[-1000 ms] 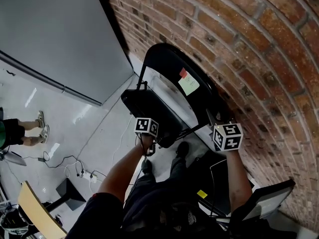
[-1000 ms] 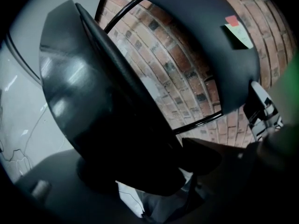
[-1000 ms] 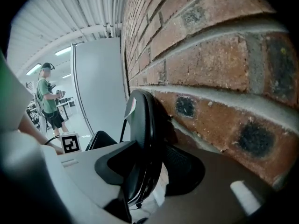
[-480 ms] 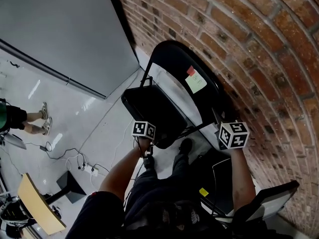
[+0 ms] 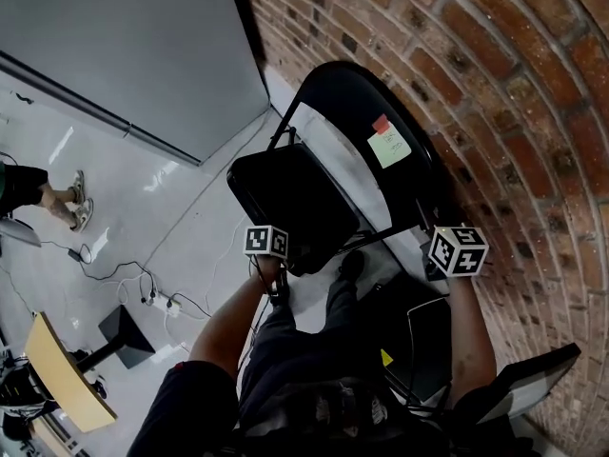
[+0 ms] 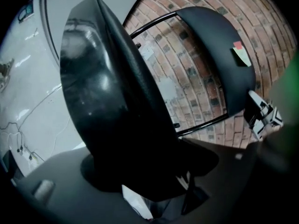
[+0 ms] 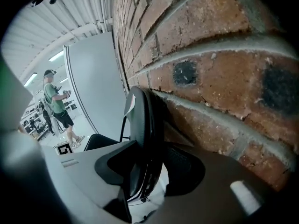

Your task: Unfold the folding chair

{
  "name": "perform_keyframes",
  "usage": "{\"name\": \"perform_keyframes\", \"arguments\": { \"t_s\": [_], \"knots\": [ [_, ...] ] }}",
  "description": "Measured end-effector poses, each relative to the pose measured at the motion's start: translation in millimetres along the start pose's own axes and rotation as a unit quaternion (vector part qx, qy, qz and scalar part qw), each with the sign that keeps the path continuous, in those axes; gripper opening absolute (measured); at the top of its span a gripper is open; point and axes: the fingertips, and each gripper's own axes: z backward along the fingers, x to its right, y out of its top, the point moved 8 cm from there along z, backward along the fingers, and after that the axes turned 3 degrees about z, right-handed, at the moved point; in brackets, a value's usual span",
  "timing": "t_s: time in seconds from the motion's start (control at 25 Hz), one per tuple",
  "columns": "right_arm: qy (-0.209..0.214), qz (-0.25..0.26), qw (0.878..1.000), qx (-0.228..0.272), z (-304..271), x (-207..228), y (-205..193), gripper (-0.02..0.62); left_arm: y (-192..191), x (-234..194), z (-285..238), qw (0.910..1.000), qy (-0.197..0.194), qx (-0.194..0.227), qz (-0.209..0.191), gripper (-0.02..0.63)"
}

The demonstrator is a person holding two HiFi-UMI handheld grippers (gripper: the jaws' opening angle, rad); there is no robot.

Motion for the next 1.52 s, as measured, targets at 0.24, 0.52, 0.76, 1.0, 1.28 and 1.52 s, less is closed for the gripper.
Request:
{"name": "perform_keyframes", "arguments": {
  "t_s": [0.24,0.52,0.76,1.0,1.28,1.52],
  "knots": [
    [-0.002,0.001,1.0,-0.009,2.9,-3.8,-2.9,0.178,-3.7,-5.3,5.8,0.9978,-0.034,0.05,0.026,0.328],
    [-0.004,-0.004,0.999,-0.038,-7.7,-7.7,-14.0,0.179,-18.8,-41.5,1.7,0.9967,-0.031,0.042,0.062,0.328],
    [-0.014,0.0,0.999,-0.049,-7.7,-6.2,-7.1,0.181,-18.1,-44.6,2.4,0.9955,-0.044,0.054,0.065,0.327],
    [-0.024,0.003,0.997,-0.069,-10.4,-10.9,-10.1,0.181,-24.0,-59.5,2.5,0.9942,-0.048,0.049,0.082,0.327],
    [-0.03,-0.004,0.996,-0.088,-20.1,-10.3,-18.9,0.186,-32.4,-83.9,-4.4,0.9927,-0.051,0.043,0.101,0.336],
    [-0.038,-0.004,0.995,-0.094,-23.1,-11.2,-19.7,0.19,-32.8,-92.8,-5.9,0.9926,-0.055,0.042,0.1,0.339]
  ]
}}
